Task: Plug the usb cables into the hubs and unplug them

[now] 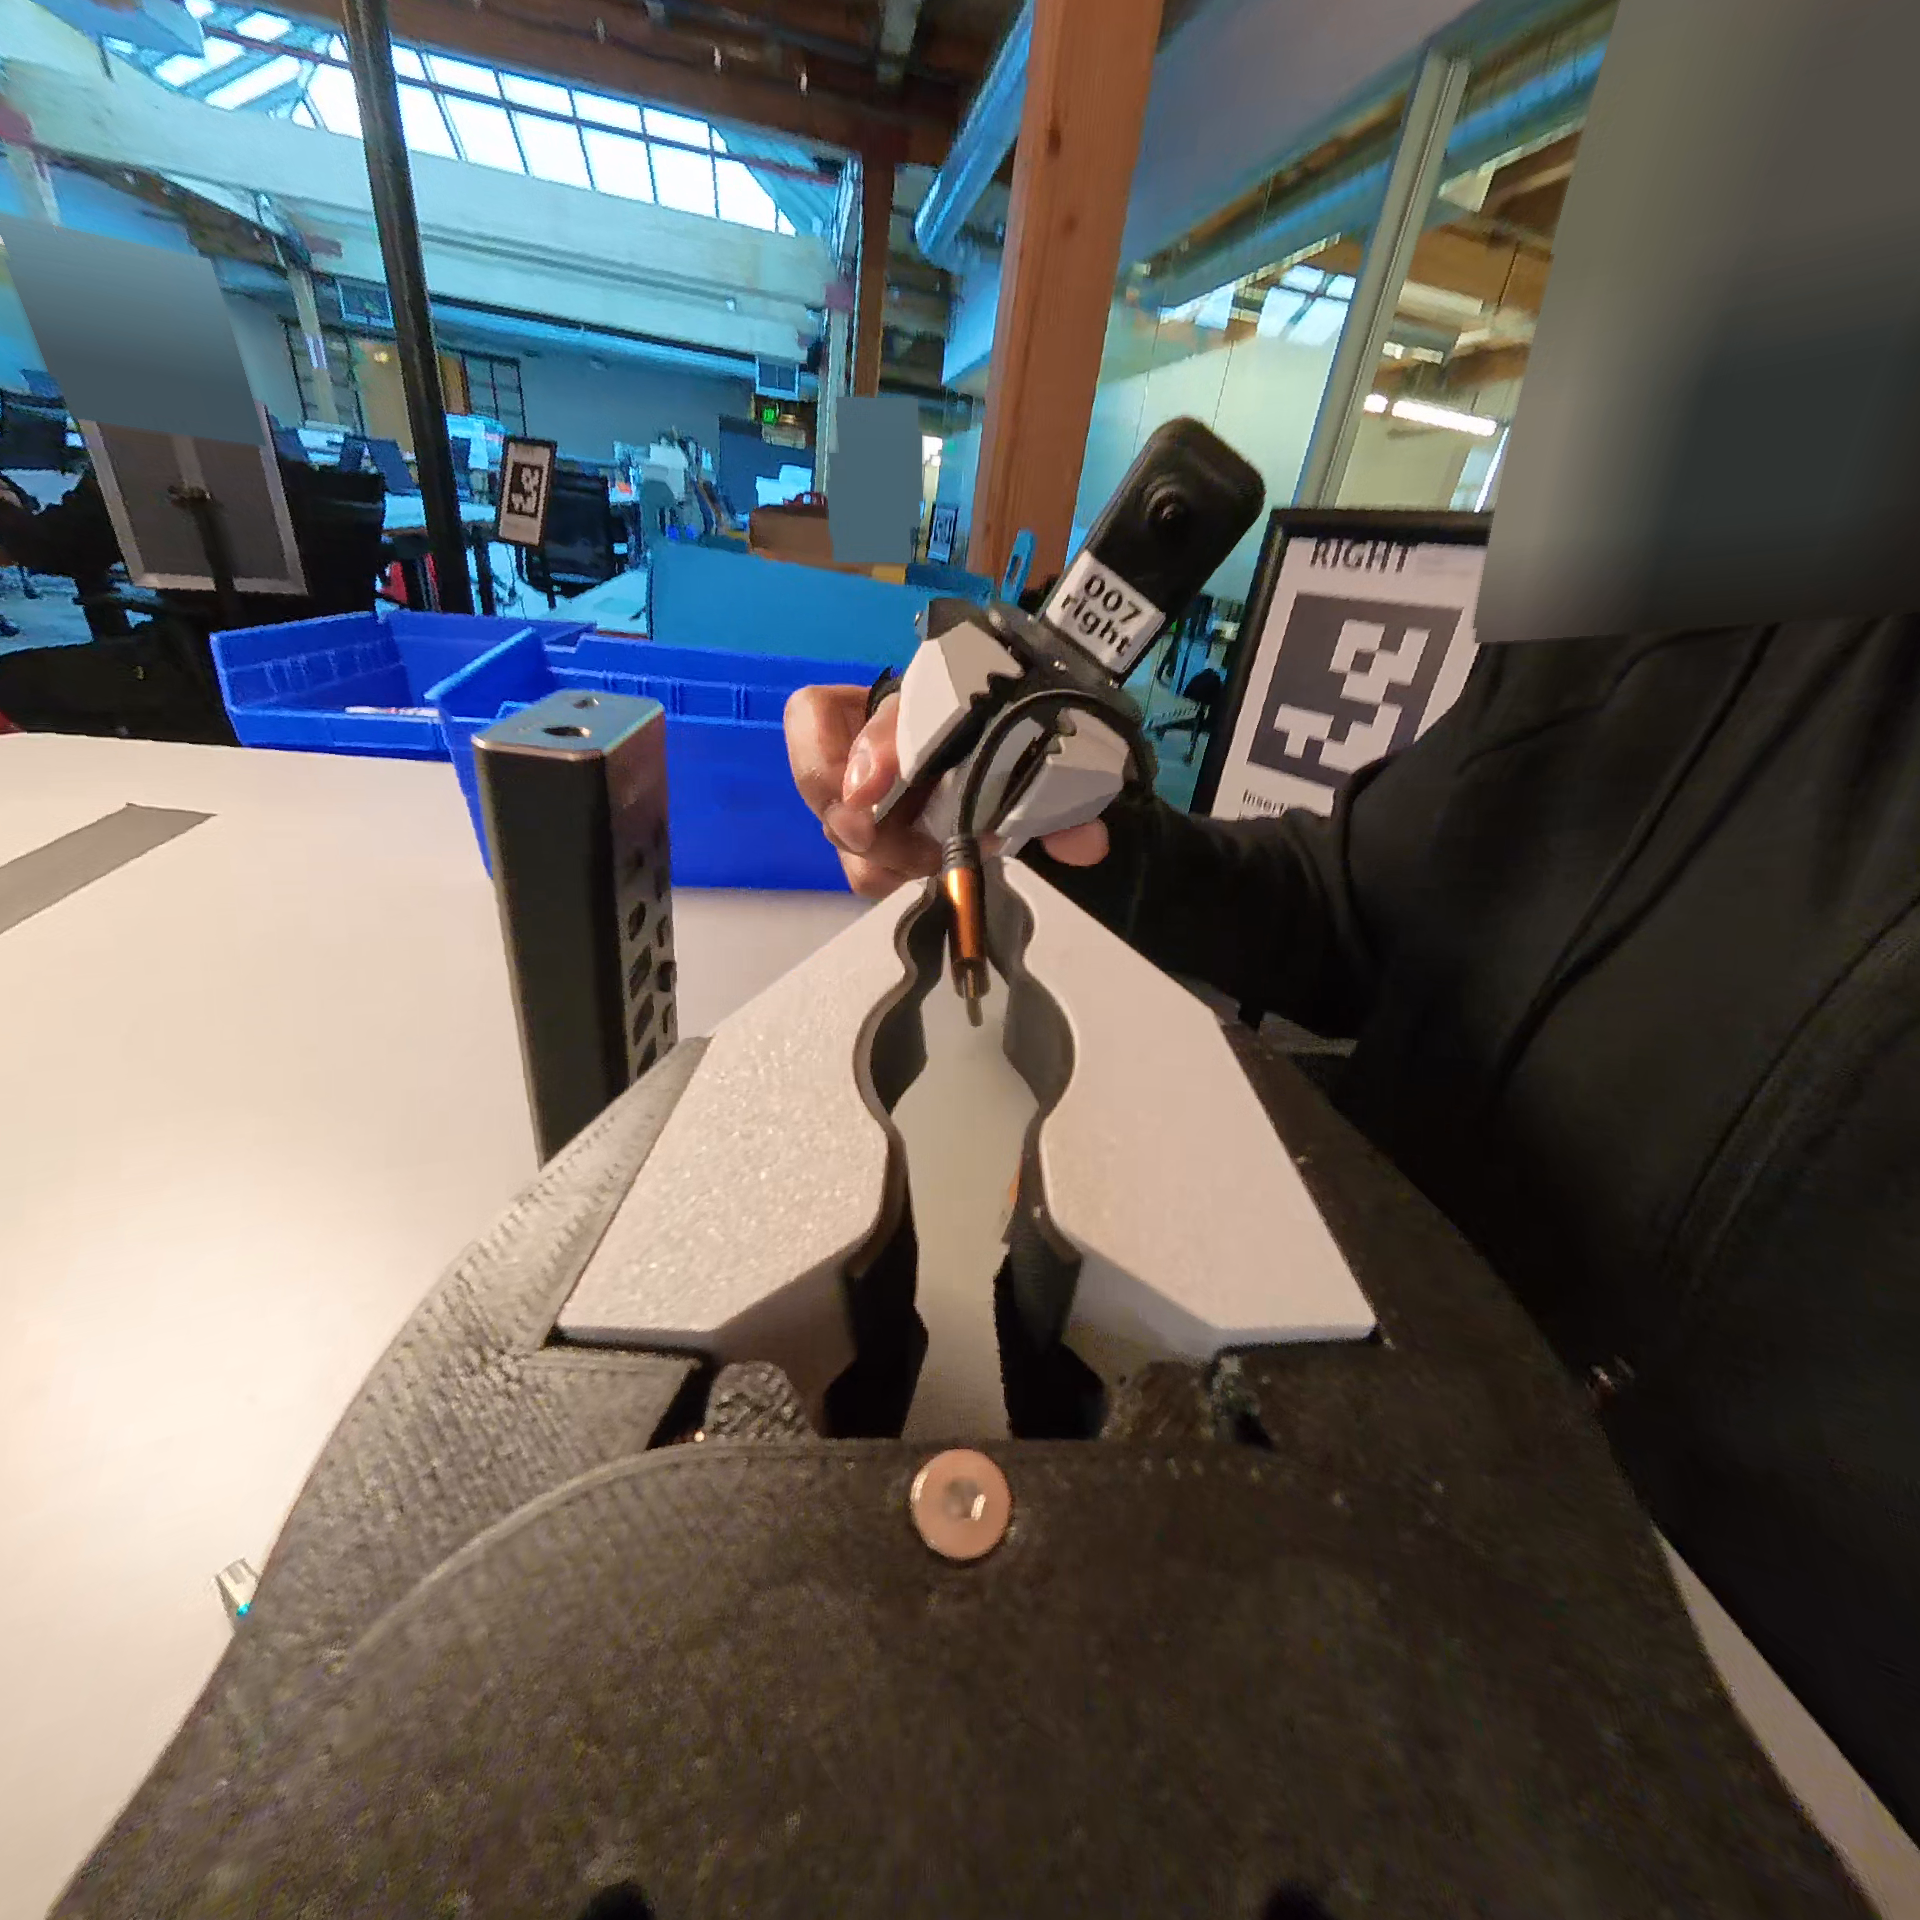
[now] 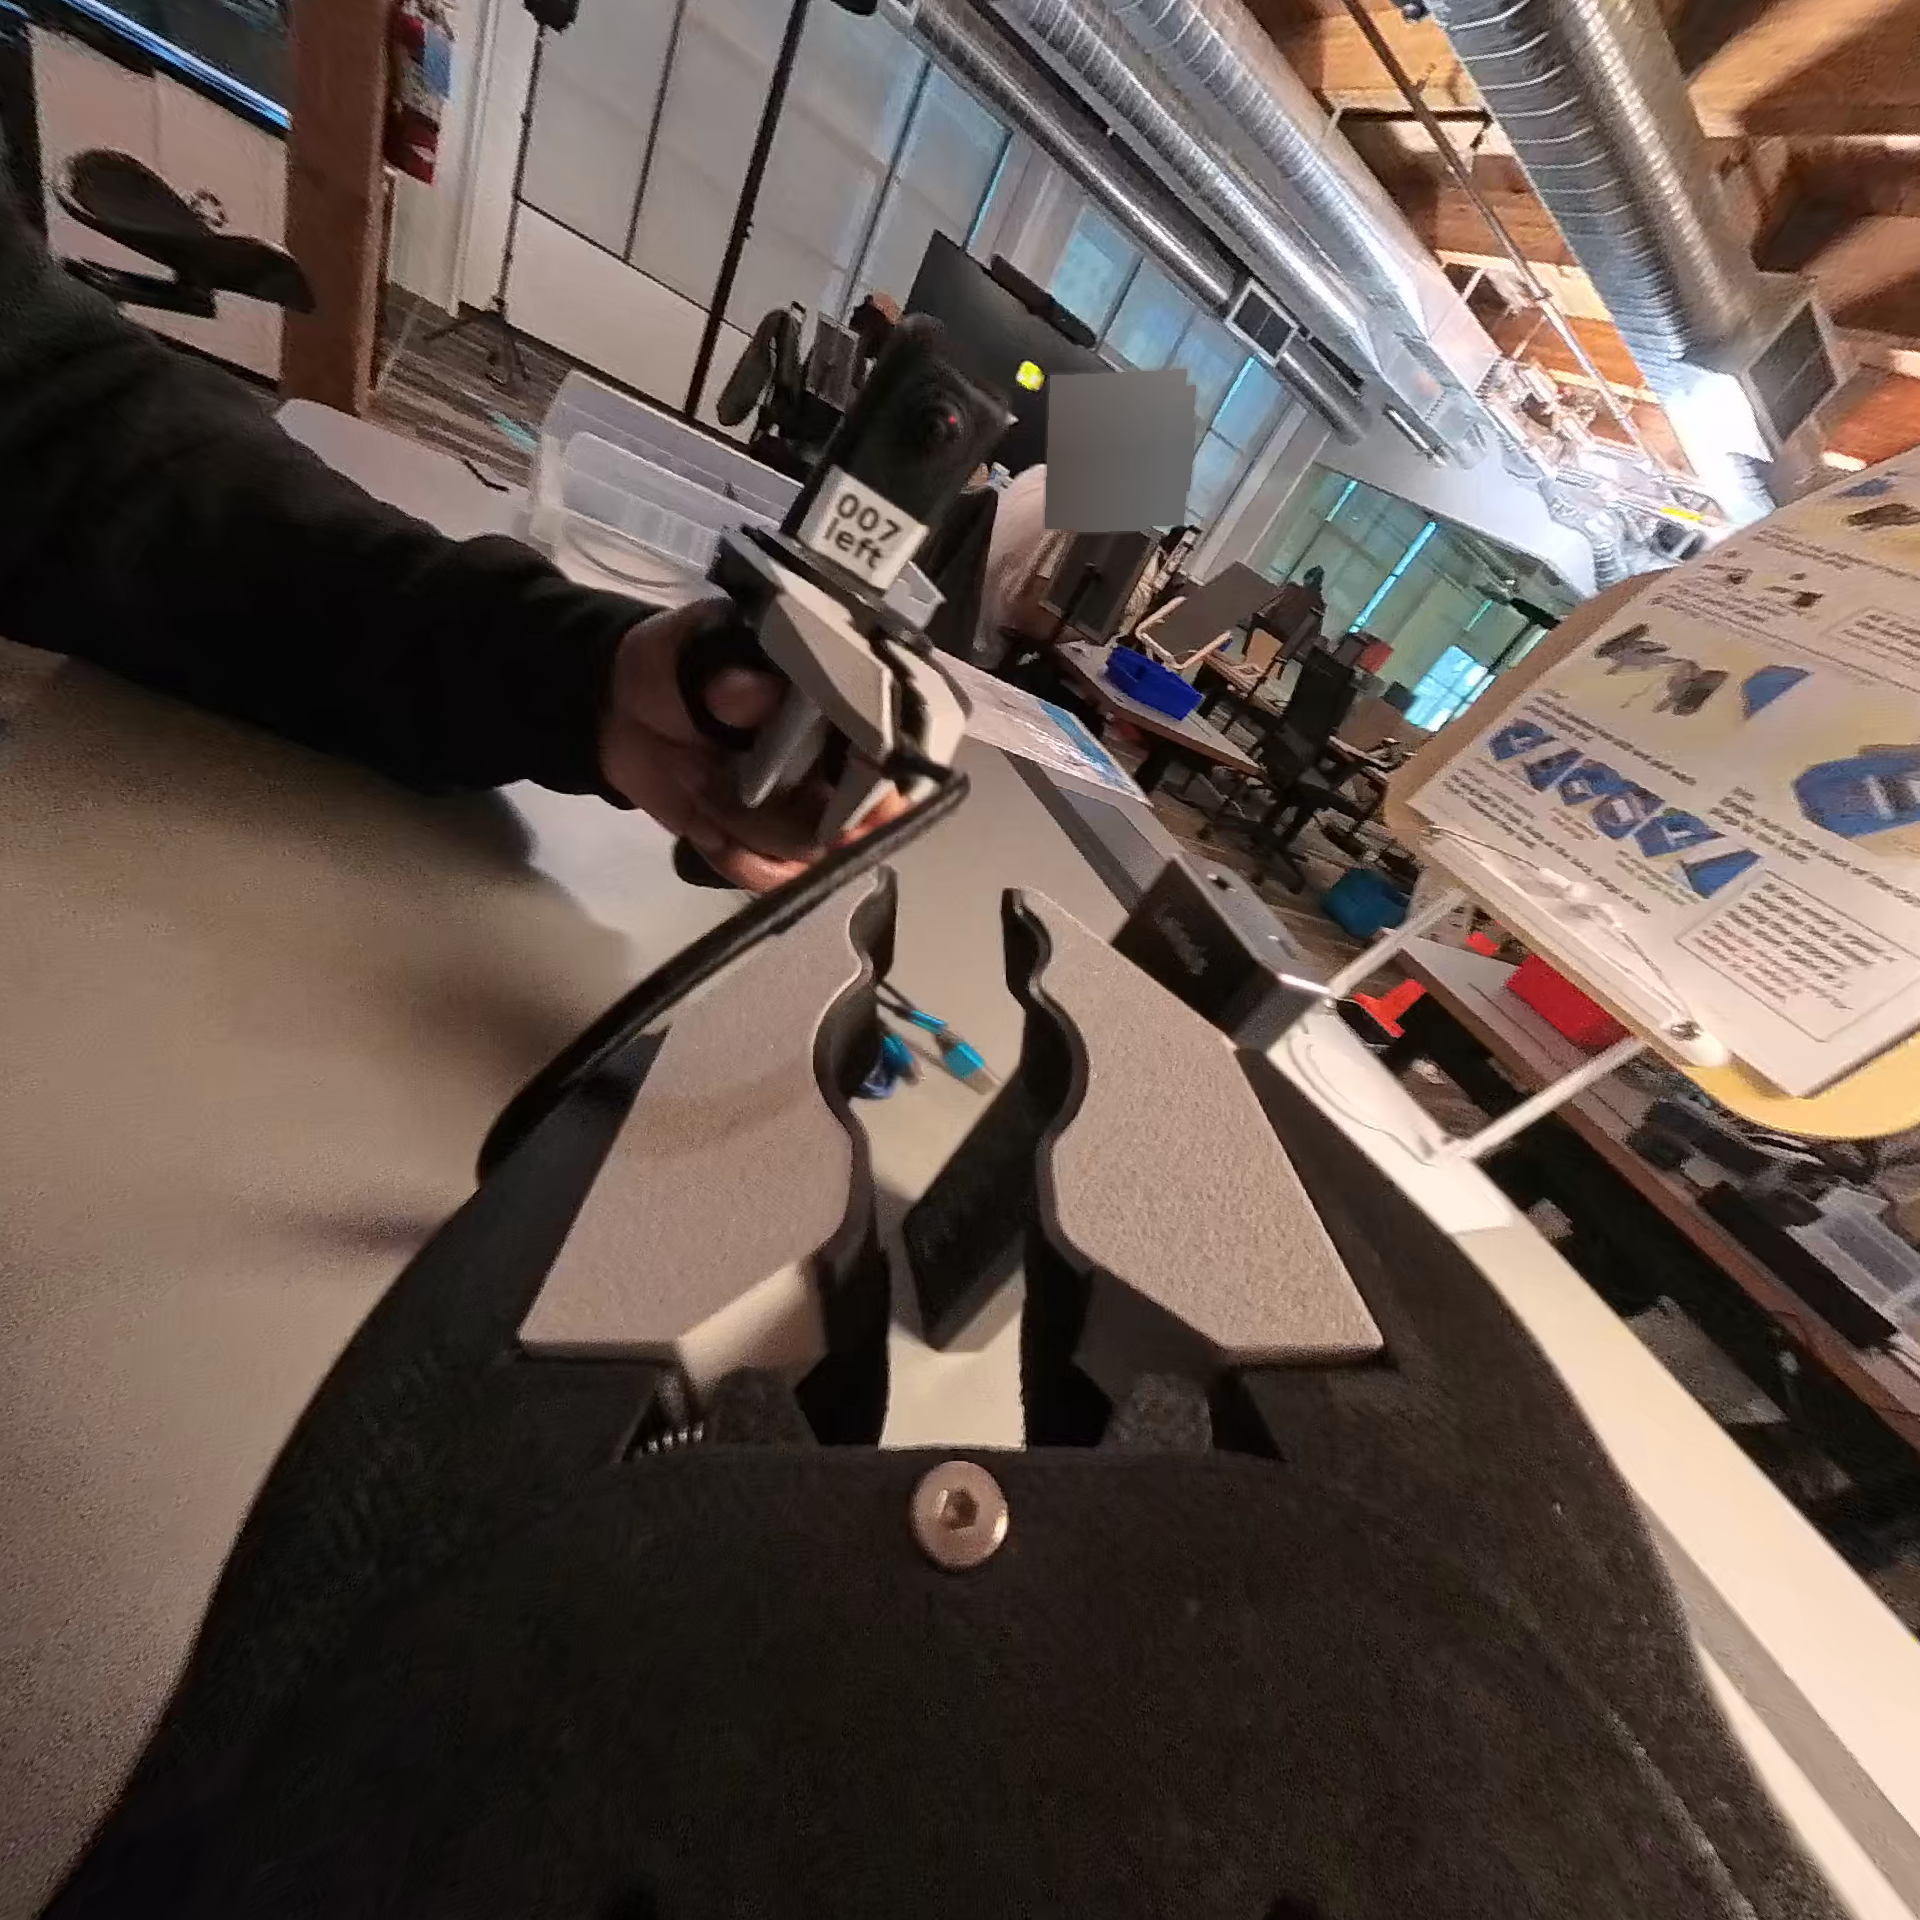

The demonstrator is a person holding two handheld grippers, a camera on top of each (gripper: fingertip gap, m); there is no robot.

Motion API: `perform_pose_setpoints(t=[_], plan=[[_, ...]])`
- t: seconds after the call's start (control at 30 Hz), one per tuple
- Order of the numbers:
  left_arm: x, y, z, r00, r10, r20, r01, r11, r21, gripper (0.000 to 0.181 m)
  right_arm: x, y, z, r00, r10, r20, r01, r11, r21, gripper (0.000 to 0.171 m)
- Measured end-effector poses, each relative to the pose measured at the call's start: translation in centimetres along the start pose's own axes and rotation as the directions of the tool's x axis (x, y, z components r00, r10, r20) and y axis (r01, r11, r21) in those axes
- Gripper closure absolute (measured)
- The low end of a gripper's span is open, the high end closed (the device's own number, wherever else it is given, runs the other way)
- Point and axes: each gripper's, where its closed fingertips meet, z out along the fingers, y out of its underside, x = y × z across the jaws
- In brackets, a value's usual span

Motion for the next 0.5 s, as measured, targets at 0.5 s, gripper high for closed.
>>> perform_pose_setpoints(t=[0.5], plan=[[0.5, 5.1, 1.7, 0.998, 0.068, 0.018, -0.059, 0.952, -0.300, 0.170, -1.5, -0.4, 1.7, 0.996, 0.075, 0.048, -0.076, 0.997, 0.024, 0.169]])
